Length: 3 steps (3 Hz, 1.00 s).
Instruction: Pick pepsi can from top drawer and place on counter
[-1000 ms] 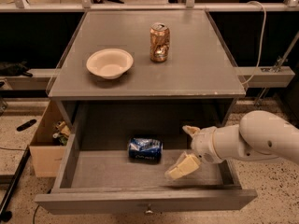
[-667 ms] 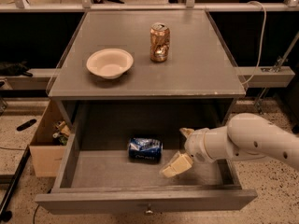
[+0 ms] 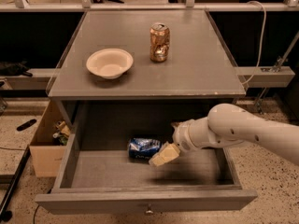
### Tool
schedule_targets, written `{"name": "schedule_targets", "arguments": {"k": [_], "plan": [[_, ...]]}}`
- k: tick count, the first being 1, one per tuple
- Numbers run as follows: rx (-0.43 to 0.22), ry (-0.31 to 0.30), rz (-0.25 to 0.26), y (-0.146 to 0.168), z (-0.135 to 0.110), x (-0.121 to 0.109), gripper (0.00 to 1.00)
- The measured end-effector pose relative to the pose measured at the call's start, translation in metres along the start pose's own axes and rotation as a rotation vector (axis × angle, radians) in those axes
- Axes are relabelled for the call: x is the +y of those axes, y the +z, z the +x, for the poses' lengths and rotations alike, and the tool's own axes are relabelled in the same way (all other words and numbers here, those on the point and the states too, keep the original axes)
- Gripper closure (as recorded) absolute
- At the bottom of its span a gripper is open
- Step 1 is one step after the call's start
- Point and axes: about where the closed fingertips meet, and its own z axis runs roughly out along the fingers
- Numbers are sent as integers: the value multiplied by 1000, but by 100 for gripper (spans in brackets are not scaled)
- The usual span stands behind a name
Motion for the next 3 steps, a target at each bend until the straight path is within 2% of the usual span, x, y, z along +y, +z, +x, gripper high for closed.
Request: {"name": "schedule_targets", "arguments": {"k": [1,2,3], "plan": [[-10,-14,-11,8,-19,3,0],[-22,-21,-45,14,-16,25,0],[-10,-56,-73,31,-15,44,0]]}}
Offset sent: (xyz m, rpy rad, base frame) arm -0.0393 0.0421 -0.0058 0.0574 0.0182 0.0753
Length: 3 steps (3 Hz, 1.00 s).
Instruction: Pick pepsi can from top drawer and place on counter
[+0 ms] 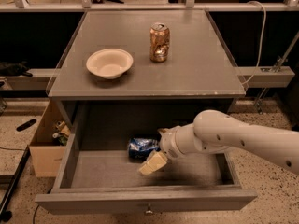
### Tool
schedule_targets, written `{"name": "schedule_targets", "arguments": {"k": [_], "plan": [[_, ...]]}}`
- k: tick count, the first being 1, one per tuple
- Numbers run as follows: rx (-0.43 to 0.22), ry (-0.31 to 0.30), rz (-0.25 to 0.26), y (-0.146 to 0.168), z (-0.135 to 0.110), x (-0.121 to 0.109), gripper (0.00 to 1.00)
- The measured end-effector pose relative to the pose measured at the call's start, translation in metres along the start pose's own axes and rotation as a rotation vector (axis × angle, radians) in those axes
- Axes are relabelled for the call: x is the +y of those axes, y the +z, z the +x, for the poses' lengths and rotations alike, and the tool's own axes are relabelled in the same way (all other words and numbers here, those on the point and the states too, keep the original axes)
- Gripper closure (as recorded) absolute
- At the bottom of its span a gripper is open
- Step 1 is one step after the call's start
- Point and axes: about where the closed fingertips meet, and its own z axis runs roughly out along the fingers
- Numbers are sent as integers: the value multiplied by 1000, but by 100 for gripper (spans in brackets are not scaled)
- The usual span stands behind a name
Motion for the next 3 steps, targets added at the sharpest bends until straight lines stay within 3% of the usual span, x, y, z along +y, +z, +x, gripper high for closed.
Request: {"name": "schedule_targets", "arguments": {"k": [2,3], "plan": [[18,4,-16,18,9,-7,0],[18,4,-16,18,9,-7,19]]}}
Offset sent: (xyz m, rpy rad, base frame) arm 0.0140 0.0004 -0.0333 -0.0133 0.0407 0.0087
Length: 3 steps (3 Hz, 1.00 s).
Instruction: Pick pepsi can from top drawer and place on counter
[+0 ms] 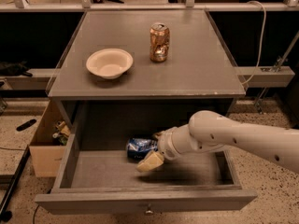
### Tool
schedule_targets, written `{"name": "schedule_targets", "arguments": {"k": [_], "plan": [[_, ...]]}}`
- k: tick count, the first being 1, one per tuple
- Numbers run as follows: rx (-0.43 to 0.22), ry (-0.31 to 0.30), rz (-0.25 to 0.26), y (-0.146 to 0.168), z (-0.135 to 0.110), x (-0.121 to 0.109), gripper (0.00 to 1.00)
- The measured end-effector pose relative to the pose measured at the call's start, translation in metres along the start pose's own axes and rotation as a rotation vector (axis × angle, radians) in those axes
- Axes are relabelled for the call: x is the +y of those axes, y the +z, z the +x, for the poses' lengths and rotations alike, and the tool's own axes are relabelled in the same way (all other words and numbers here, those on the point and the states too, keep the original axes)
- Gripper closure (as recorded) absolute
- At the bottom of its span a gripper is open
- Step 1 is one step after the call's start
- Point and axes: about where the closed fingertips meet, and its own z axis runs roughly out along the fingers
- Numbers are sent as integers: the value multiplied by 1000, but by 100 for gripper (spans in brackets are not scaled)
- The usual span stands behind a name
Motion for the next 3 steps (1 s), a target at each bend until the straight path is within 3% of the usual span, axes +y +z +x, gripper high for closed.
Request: {"name": "schedule_targets", "arguments": {"k": [1,3], "plan": [[0,0,0,0,0,0,50],[0,0,0,0,0,0,96]]}}
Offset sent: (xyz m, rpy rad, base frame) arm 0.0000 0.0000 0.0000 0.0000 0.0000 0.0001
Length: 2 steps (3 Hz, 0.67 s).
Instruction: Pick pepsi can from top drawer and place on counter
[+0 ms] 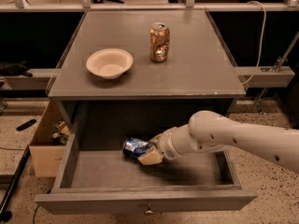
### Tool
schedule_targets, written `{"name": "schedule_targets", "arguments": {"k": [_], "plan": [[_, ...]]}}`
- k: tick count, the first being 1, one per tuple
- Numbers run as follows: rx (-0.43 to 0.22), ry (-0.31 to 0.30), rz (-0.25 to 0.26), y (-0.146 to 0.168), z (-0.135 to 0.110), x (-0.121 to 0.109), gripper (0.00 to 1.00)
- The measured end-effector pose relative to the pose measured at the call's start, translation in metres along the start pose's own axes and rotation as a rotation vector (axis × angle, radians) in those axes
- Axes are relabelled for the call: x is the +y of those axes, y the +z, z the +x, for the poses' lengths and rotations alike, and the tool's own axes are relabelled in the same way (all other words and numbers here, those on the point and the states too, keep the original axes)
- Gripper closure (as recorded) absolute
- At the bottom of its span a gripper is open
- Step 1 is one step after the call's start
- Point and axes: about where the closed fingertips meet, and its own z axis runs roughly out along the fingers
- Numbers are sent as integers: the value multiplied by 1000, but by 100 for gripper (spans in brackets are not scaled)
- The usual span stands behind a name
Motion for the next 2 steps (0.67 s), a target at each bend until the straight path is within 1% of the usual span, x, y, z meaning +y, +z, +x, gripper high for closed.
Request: {"name": "schedule_targets", "arguments": {"k": [1,2], "plan": [[-2,-7,-2,-11,-1,2,100],[-12,-19,9,-40,-4,5,100]]}}
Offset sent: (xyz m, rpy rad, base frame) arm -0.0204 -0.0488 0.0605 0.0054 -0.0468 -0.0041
